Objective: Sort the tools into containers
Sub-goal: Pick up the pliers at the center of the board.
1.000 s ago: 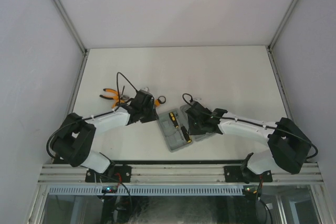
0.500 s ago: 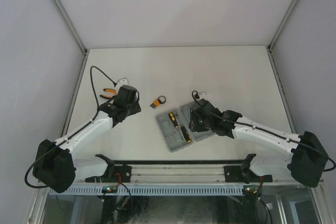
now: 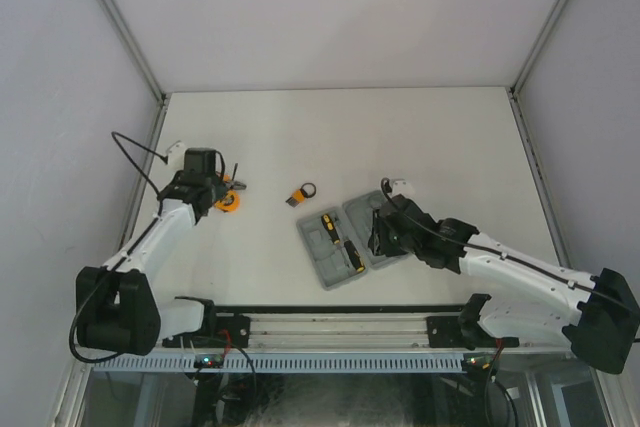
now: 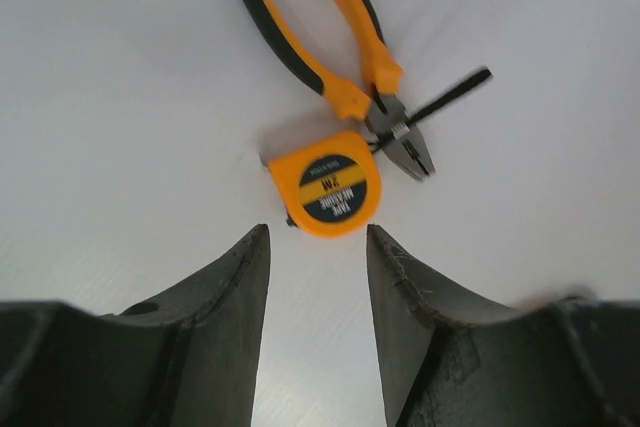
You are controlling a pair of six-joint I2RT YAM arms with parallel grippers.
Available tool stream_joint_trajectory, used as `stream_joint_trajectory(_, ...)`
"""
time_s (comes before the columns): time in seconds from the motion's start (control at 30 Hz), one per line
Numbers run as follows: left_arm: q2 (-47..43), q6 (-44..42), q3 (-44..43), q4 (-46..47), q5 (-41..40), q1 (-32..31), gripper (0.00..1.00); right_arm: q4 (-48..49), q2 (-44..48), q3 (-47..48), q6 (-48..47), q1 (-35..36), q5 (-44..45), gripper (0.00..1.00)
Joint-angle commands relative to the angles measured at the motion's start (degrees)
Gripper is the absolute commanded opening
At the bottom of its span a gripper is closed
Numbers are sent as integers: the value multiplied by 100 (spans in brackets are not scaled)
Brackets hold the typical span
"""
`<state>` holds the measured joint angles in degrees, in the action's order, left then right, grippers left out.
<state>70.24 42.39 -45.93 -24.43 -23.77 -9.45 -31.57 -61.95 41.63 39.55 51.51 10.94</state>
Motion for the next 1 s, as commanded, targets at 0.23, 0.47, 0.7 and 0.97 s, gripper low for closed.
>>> stream_joint_trajectory(0.23,852,542,-737,500,-93,936,49,36,298,-203,-34,-61,140,38)
stream_joint_trajectory(0.47,1467,605,-1117,574,6,1278,49,1,330,-264,-70,-118,117,37)
stream_joint_trajectory(0.7,2065,595,-1428,583,149,1476,47,-43,469,-319,-166,-276,45,37)
stream_joint_trajectory(0.97,2693,582,-1758,613,364,1503,46,-140,684,-409,-185,-414,43,37)
